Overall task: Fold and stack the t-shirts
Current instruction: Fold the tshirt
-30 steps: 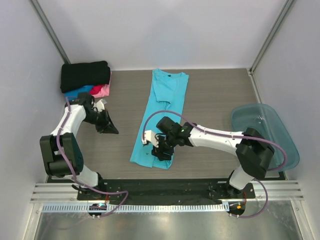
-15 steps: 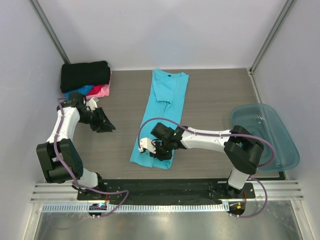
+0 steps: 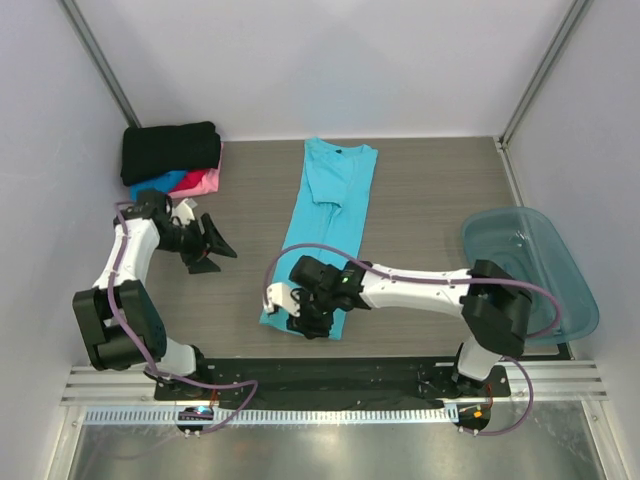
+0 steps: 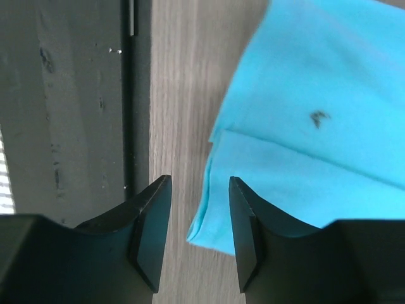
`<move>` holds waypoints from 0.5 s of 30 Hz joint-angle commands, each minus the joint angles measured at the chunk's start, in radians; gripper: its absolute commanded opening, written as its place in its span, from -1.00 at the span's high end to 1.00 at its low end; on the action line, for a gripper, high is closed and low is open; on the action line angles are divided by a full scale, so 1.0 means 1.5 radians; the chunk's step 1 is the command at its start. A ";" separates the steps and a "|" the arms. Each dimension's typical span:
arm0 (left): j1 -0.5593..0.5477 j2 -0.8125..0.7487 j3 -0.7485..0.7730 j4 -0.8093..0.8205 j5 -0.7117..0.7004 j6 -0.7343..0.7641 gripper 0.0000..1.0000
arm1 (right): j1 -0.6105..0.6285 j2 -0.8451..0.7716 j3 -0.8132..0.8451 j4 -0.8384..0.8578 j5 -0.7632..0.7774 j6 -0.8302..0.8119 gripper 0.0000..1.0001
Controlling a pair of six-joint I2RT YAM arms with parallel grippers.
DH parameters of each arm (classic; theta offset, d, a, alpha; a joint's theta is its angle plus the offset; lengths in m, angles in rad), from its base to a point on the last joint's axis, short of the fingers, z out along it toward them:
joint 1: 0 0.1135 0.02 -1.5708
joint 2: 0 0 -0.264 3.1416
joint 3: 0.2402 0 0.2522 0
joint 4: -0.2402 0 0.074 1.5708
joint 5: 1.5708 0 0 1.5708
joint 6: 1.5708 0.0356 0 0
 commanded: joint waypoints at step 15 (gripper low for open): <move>-0.044 -0.020 -0.215 0.127 -0.024 -0.102 0.25 | -0.356 -0.230 -0.361 0.266 -0.191 0.842 0.09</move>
